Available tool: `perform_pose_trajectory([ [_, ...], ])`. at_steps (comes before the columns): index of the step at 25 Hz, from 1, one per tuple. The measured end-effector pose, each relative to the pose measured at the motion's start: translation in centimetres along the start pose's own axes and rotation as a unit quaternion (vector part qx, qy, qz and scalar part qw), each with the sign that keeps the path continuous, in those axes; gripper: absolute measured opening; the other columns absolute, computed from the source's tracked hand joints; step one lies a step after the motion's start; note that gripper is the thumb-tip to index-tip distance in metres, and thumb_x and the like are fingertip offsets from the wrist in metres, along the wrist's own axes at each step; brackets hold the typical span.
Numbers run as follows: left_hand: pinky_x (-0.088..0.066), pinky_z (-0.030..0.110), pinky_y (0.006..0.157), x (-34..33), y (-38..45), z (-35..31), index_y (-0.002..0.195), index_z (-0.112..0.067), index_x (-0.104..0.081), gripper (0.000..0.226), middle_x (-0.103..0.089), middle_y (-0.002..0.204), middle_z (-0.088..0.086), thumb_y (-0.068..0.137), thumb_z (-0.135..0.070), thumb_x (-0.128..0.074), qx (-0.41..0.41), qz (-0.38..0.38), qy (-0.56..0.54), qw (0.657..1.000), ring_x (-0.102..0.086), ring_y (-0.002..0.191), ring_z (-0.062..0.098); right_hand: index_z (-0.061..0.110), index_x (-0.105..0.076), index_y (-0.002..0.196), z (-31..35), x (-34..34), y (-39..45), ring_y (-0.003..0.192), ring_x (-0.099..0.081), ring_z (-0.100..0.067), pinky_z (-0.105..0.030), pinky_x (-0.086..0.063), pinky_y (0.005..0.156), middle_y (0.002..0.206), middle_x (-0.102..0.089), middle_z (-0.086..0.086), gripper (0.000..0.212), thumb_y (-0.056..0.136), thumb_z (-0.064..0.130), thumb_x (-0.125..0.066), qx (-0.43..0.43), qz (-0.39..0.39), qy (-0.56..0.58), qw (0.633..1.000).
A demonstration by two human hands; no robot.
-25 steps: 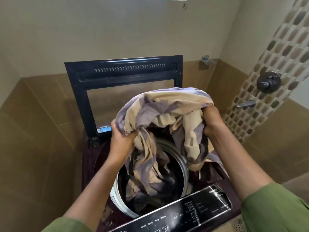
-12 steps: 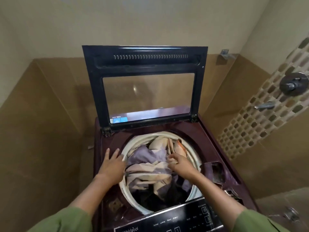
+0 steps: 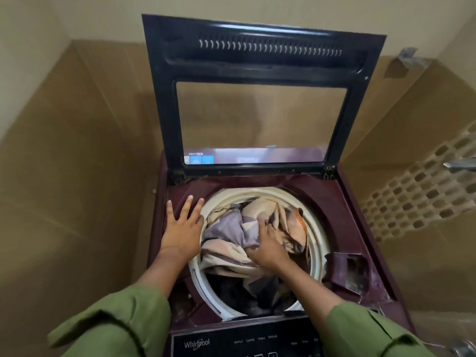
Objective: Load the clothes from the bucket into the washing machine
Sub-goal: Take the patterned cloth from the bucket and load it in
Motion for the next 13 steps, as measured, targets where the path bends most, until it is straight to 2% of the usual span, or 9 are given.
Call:
perform_pose_trajectory([
  [2,0.011,0.072,0.107,-0.2,0.1,0.1,0.141,-0.020,-0.042,0.048,0.011,0.164,0.003,0.095,-0.031,-0.040,0.007,-0.015,-0.003,1.000,0.015,0.150,0.032,0.033,0.009,0.152,0.5,-1.7,1.8,0.135,-0.037,-0.042,-0.042,-0.039,0.103,0.160,0.010,-0.016,0.094,0.086,0.039,-0.058,0.030,0.023,-0.062,0.997],
  [6,0.001,0.072,0.108,-0.8,0.4,0.1,0.123,-0.018,-0.065,0.044,-0.020,0.162,0.004,0.082,-0.033,-0.058,0.004,-0.053,0.002,0.999,-0.013,0.150,0.032,0.029,0.013,0.152,0.3,-6.1,5.0,0.129,-0.037,-0.047,-0.045,-0.043,0.094,0.155,-0.012,-0.023,0.100,0.084,0.031,-0.060,0.114,0.062,-0.155,0.979],
  [7,-0.001,0.072,0.109,-1.0,0.4,0.1,0.121,-0.017,-0.067,0.046,-0.025,0.161,0.004,0.080,-0.035,-0.057,-0.001,-0.067,0.007,0.998,-0.017,0.149,0.032,0.027,0.016,0.151,0.2,-7.2,5.6,0.129,-0.037,-0.046,-0.046,-0.041,0.096,0.157,-0.010,-0.022,0.100,0.085,0.030,-0.059,0.127,0.071,-0.169,0.975],
  [8,-0.002,0.072,0.109,-1.1,0.6,0.0,0.119,-0.016,-0.068,0.048,-0.028,0.160,0.005,0.080,-0.037,-0.050,-0.003,-0.081,0.008,0.997,-0.020,0.148,0.033,0.027,0.018,0.149,0.0,-8.3,6.4,0.134,-0.030,-0.046,-0.051,-0.034,0.103,0.159,-0.004,-0.019,0.100,0.086,0.031,-0.059,0.138,0.073,-0.188,0.970],
  [9,-0.002,0.072,0.108,-1.2,0.7,0.1,0.118,-0.014,-0.069,0.053,-0.030,0.159,0.005,0.080,-0.036,-0.040,-0.002,-0.093,0.009,0.996,-0.021,0.148,0.033,0.030,0.019,0.148,-0.1,-9.5,7.2,0.139,-0.020,-0.046,-0.058,-0.021,0.110,0.160,0.002,-0.015,0.099,0.086,0.032,-0.058,0.149,0.072,-0.202,0.965],
  [10,-0.003,0.073,0.108,-1.4,0.9,0.1,0.117,-0.012,-0.069,0.058,-0.030,0.159,0.006,0.079,-0.034,-0.033,0.002,-0.100,0.009,0.995,-0.021,0.147,0.034,0.033,0.019,0.148,-0.4,-11.3,7.9,0.143,-0.009,-0.046,-0.063,-0.008,0.112,0.161,0.004,-0.013,0.099,0.085,0.034,-0.057,0.156,0.083,-0.214,0.961],
  [11,-0.004,0.073,0.107,-1.4,0.9,0.0,0.117,-0.011,-0.069,0.059,-0.028,0.159,0.006,0.077,-0.031,-0.030,0.006,-0.104,0.011,0.995,-0.019,0.148,0.034,0.035,0.018,0.148,-0.7,-13.1,8.4,0.144,-0.004,-0.045,-0.065,-0.001,0.112,0.161,0.002,-0.011,0.100,0.083,0.037,-0.058,0.152,0.097,-0.220,0.959],
  [13,-0.006,0.074,0.108,-1.7,0.8,0.0,0.116,-0.011,-0.069,0.056,-0.023,0.161,0.005,0.076,-0.028,-0.033,0.014,-0.091,0.013,0.996,-0.014,0.149,0.033,0.036,0.010,0.151,-1.3,-16.0,10.7,0.144,-0.004,-0.047,-0.064,-0.005,0.114,0.160,-0.005,-0.011,0.099,0.079,0.041,-0.058,0.128,0.130,-0.199,0.963],
])
Point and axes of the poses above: each hand's wrist, its own y-axis towards the middle knuckle, its own x-axis out of the back of the hand, z = x × y, the point moved 4 cm from there along y, towards the middle knuckle
